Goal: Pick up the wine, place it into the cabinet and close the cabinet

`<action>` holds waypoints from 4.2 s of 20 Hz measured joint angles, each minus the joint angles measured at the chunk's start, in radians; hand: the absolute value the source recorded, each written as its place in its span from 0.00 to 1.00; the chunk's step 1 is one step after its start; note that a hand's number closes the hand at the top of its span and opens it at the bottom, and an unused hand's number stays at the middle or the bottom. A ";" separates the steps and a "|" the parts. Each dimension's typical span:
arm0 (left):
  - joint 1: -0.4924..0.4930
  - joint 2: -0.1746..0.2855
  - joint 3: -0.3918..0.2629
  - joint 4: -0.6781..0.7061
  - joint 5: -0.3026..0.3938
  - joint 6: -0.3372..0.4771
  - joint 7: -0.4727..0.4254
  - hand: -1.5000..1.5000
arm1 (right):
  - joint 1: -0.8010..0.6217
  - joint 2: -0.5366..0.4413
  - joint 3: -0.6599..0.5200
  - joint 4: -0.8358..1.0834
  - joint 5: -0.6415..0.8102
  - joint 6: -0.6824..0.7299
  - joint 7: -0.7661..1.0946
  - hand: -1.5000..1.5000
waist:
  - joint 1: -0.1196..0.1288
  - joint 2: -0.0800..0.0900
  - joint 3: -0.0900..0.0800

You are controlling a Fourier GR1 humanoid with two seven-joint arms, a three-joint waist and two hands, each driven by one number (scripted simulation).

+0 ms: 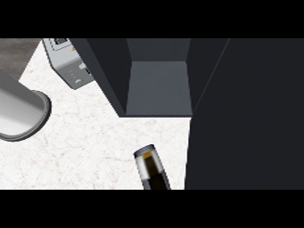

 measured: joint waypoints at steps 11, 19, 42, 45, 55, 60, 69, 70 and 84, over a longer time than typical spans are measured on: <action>0.059 -0.028 0.043 0.001 -0.038 0.010 0.014 0.00 | -0.020 -0.002 0.023 -0.008 0.008 -0.012 0.031 0.00 | -0.010 0.003 0.000; 0.074 -0.051 0.067 0.018 -0.032 -0.024 -0.004 0.00 | -0.029 -0.010 0.026 -0.014 0.012 -0.015 0.055 0.00 | -0.017 0.005 0.001; -0.045 -0.173 0.053 0.250 0.062 -0.049 -0.072 0.00 | -0.094 -0.032 -0.021 -0.066 0.022 -0.033 0.187 0.00 | -0.012 0.009 -0.004; -0.058 -0.180 0.064 0.267 0.088 -0.070 -0.087 0.00 | -0.112 -0.022 -0.007 -0.065 0.029 -0.041 0.205 0.00 | -0.011 0.010 -0.005; -0.136 -0.211 0.158 0.363 0.160 -0.118 -0.101 0.00 | -0.154 -0.012 -0.046 -0.060 0.030 -0.032 0.228 0.00 | -0.009 0.012 -0.008; -0.166 -0.198 0.182 0.363 0.192 -0.134 -0.143 0.00 | -0.157 0.007 -0.019 -0.063 0.034 -0.038 0.242 0.00 | -0.009 0.012 -0.009; -0.214 -0.189 0.242 0.356 0.263 -0.128 -0.217 0.00 | -0.169 0.011 -0.046 -0.065 0.034 -0.025 0.255 0.00 | -0.010 0.010 -0.010; -0.228 -0.195 0.259 0.360 0.270 -0.127 -0.217 0.00 | -0.166 0.015 -0.041 -0.063 0.035 -0.021 0.250 0.00 | -0.009 0.010 -0.011; -0.285 -0.221 0.349 0.417 0.362 -0.144 -0.289 0.00 | -0.176 0.033 -0.011 -0.075 0.055 -0.026 0.282 0.00 | -0.008 0.010 -0.011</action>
